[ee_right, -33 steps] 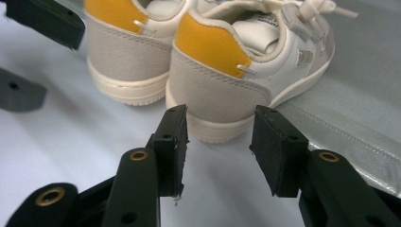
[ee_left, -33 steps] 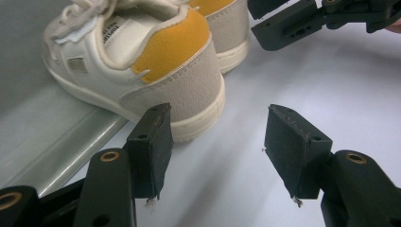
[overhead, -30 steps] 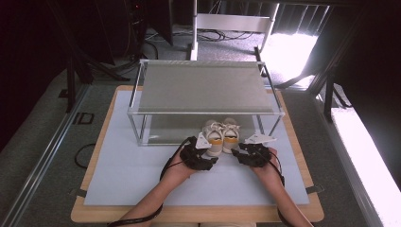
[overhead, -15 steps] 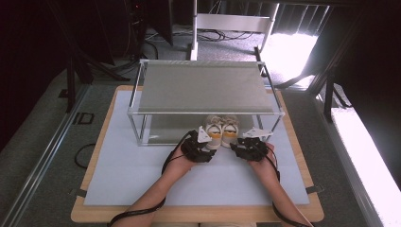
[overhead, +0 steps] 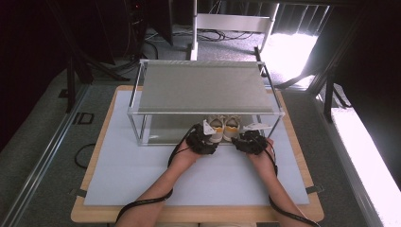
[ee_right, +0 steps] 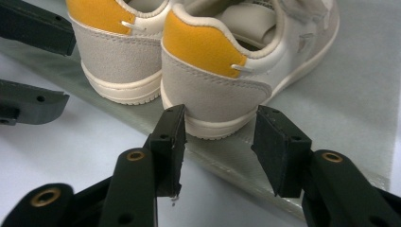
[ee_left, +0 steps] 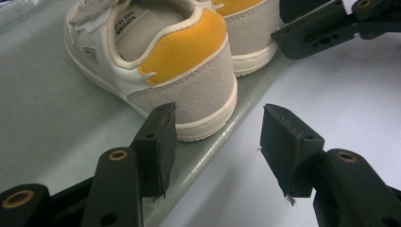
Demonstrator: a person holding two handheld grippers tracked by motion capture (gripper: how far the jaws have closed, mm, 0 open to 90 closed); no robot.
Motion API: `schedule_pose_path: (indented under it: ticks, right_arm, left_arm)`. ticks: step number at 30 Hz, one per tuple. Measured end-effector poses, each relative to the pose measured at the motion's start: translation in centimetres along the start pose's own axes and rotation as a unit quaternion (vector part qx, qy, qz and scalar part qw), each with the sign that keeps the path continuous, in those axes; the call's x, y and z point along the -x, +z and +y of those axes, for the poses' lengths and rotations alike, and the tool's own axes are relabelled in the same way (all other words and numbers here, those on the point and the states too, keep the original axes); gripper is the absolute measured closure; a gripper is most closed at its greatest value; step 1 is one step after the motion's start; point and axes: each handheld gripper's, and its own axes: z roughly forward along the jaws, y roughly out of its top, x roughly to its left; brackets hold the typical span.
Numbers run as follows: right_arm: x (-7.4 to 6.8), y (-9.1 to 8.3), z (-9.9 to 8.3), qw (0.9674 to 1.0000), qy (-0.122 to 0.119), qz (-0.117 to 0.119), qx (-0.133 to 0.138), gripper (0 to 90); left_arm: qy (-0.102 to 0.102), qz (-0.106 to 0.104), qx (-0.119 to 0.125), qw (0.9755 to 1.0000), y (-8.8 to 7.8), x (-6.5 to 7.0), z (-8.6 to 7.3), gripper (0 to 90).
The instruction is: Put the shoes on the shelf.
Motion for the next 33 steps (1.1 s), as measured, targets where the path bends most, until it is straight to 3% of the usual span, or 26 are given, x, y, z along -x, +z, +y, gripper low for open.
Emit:
schedule_pose_path:
  ticks: [9, 15, 18, 20, 22, 24, 27, 29, 33]
  right_arm:
    - [0.8, -0.2, -0.1, 0.9999, 0.006, -0.011, 0.004, 50.9]
    - [0.6, -1.1, -0.4, 0.9999, 0.000, 0.001, 0.017, 38.7]
    - [0.4, -1.5, -0.7, 0.9995, -0.010, -0.008, 0.028, 31.3]
    - [0.2, -1.7, -1.0, 0.9994, -0.017, -0.010, 0.028, 27.8]
    - [0.0, -2.0, -1.4, 0.9995, -0.019, 0.004, 0.026, 25.7]
    - [-0.1, -2.2, -1.7, 0.9993, -0.021, 0.017, 0.027, 19.8]
    - [-0.3, -2.5, -2.3, 0.9992, -0.020, 0.024, 0.025, 13.9]
    - [-0.3, -2.6, -2.5, 0.9990, -0.018, 0.026, 0.030, 13.8]
    - [-0.1, -3.4, -3.7, 0.9986, -0.023, 0.021, 0.042, 13.7]
  left_arm:
    - [-0.001, 0.000, -0.004, 1.0000, 1.1, 0.1, 1.0, 45.8]
    - [-0.018, -0.015, 0.003, 0.9997, 0.9, 0.0, 0.6, 42.6]
    - [-0.028, -0.023, 0.011, 0.9993, 0.4, 0.2, 0.2, 35.4]
    - [-0.031, -0.022, 0.013, 0.9992, 0.1, 0.4, 0.0, 25.7]
    - [-0.030, -0.020, 0.014, 0.9993, -0.4, 0.7, -0.2, 23.4]
    - [-0.026, -0.013, 0.023, 0.9993, -0.8, 0.9, -0.4, 15.2]
    - [-0.018, -0.007, 0.033, 0.9993, -1.5, 1.1, -0.8, 12.5]
    - [-0.019, -0.005, 0.032, 0.9993, -1.7, 1.2, -1.0, 8.2]
    - [-0.016, 0.001, 0.038, 0.9991, -2.8, 1.0, -2.3, 8.2]
